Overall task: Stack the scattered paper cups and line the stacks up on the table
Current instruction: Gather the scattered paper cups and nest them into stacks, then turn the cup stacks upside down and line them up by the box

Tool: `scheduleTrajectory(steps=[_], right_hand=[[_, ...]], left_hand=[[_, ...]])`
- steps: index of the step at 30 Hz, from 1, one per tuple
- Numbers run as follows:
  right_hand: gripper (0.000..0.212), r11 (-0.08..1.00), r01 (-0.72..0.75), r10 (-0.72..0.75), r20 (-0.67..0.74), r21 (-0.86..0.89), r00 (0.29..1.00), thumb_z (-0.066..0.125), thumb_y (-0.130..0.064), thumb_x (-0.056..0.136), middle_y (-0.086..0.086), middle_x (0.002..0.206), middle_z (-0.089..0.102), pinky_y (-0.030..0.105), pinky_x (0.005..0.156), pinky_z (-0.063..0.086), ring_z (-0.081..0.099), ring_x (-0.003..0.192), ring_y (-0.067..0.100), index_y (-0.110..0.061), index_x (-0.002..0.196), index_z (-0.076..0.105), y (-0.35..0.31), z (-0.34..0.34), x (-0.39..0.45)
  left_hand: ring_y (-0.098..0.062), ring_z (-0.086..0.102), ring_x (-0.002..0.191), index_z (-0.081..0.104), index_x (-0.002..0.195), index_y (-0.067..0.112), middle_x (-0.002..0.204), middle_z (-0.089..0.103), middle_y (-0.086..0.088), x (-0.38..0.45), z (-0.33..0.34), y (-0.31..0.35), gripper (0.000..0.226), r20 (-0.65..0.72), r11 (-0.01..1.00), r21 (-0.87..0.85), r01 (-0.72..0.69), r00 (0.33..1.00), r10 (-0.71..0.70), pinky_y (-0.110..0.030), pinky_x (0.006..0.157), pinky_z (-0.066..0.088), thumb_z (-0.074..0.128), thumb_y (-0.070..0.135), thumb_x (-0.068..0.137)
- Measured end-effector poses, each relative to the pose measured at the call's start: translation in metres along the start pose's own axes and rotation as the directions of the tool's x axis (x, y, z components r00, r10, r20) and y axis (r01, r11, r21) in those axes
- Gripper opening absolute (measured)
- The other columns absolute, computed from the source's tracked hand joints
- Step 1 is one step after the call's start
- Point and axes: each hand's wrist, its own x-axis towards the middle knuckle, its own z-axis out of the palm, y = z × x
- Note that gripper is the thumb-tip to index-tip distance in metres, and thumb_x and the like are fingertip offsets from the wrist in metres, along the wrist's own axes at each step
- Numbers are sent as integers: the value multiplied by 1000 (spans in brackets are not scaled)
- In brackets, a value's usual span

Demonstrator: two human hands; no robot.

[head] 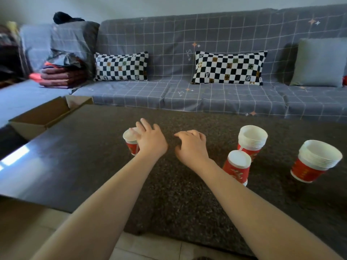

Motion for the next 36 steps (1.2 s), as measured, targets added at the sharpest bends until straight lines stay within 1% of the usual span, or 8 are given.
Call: scheduleTrajectory(steps=[5,8,12,15,17,25,30,36], right_hand=[[52,999,-42,40,52,34,998,55,-24,87,1,142,45,43,110,20,31,134,25,-20,137,41,-9,20,2],[69,989,-82,85,-16,127,996,62,-25,85,7,150,34,44,112,23,28,138,27,-17,144,26,-5,18,-5],[78,933,-88,197,-289,348,937,64,-33,84,11,151,28,42,109,29,28,139,27,-16,145,18,10,-10,-25],[72,865,-24,292,-464,501,837,64,-37,84,5,146,36,33,104,36,38,132,19,-20,141,25,25,-43,-40],[62,844,27,295,-504,536,812,63,-34,85,0,140,42,25,99,38,42,124,10,-22,137,30,35,-62,-50],[64,913,-250,370,-397,323,840,66,-30,82,7,138,45,35,92,43,50,121,24,-25,136,32,78,-71,-91],[63,887,-332,400,-174,321,900,67,-33,81,5,141,44,41,96,45,52,121,25,-28,134,32,91,-51,-109],[67,890,-300,297,64,344,953,60,-25,87,2,148,36,39,105,37,43,130,22,-33,142,23,116,-69,-124]], left_hand=[[-37,49,122,46,130,10,134,51,-16,9,14,-24,42,-31,998,29,49,998,-48,-47,97,36,45,10,88],[-31,55,115,47,132,15,125,60,-9,-1,9,-19,48,-232,962,-258,-91,972,30,-42,94,37,54,10,85],[-22,58,108,40,140,22,128,55,-2,-29,-25,14,54,-182,356,-922,-155,982,-44,-29,74,54,44,3,90],[-22,57,110,45,138,16,131,54,-7,-45,-44,44,47,110,-88,-989,117,990,84,-31,84,54,41,2,94],[-25,61,105,51,133,14,124,61,-10,-60,-46,64,43,219,-198,-940,277,937,272,-40,92,53,40,3,94],[-37,37,134,33,146,24,151,26,-15,-97,-22,114,61,247,593,-804,-39,886,392,-43,110,33,47,10,89],[-33,41,133,22,149,23,149,33,-15,-100,11,118,77,357,710,-702,-49,839,411,-41,110,35,58,8,82],[-26,53,125,39,138,14,137,55,-9,-108,32,139,76,225,628,-774,-80,893,391,-38,106,42,75,27,73]])
